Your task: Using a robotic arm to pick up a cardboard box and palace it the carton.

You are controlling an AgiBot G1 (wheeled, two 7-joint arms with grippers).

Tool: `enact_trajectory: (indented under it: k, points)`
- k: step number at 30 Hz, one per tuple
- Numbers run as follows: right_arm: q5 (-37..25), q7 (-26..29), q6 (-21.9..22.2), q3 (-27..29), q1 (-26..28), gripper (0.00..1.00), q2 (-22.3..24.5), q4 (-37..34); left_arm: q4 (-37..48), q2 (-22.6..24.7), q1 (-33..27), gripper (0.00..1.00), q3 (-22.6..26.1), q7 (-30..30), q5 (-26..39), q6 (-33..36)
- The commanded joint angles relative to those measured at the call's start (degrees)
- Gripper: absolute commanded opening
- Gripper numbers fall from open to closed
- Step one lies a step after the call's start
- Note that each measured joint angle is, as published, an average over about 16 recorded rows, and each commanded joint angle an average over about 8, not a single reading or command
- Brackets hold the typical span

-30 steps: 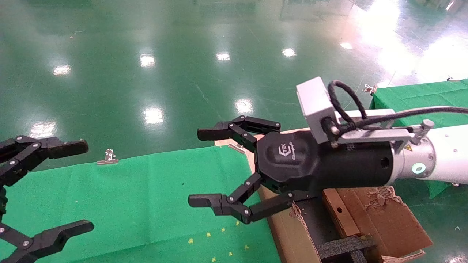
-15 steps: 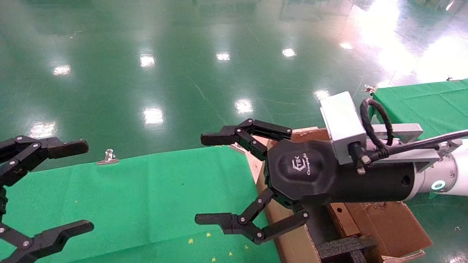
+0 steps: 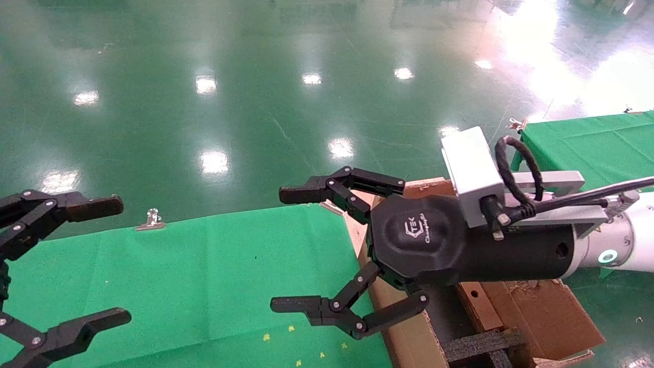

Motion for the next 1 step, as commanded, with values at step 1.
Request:
enact_trajectory:
  k: [1]
  points:
    - [0.1, 0.0, 0.1, -0.3, 0.2, 1.0, 0.0, -0.1, 0.0, 0.0, 0.0, 1.0, 0.0, 0.0, 0.0, 0.0]
